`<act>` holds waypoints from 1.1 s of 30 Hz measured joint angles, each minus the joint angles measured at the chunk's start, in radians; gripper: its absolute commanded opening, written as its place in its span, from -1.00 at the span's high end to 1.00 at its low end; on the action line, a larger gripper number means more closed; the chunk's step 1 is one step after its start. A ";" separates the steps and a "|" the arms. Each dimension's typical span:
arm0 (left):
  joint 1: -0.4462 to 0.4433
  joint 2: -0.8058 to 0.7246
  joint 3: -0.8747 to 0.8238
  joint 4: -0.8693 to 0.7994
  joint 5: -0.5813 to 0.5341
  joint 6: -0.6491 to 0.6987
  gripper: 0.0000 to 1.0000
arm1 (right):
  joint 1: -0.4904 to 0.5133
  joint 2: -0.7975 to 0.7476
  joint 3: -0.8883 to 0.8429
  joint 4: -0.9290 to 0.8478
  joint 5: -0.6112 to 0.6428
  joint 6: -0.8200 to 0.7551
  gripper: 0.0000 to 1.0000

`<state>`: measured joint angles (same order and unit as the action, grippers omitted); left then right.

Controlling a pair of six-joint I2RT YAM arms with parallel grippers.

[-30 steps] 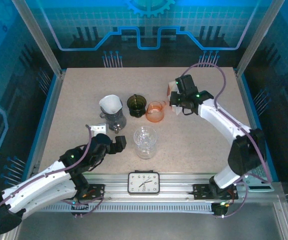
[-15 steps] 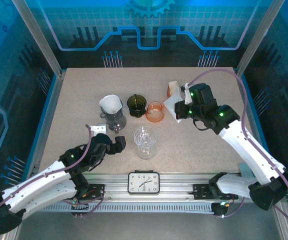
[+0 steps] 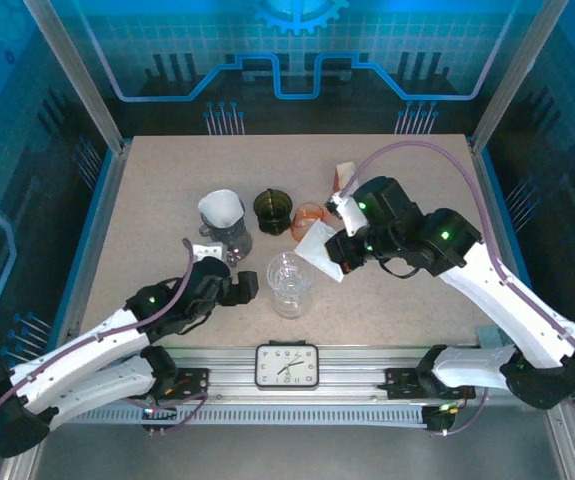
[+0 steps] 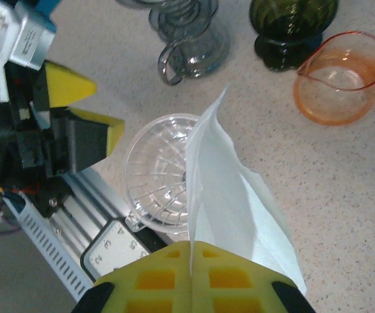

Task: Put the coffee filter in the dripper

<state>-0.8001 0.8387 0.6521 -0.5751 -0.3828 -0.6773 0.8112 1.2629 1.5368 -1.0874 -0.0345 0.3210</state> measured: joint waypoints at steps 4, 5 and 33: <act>0.000 0.013 0.006 -0.014 0.027 0.004 -0.93 | 0.042 0.090 0.074 -0.086 0.010 -0.016 1.00; 0.000 0.013 0.010 -0.019 0.033 0.005 -0.94 | 0.048 0.108 0.087 -0.103 0.014 -0.017 1.00; 0.030 0.024 0.030 -0.025 0.155 0.034 -0.96 | 0.153 0.486 0.332 -0.256 0.032 -0.098 1.00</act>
<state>-0.7704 0.8627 0.6819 -0.6003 -0.2279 -0.6437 0.9638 1.7493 1.8690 -1.3430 -0.0025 0.2234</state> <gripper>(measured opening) 0.981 0.060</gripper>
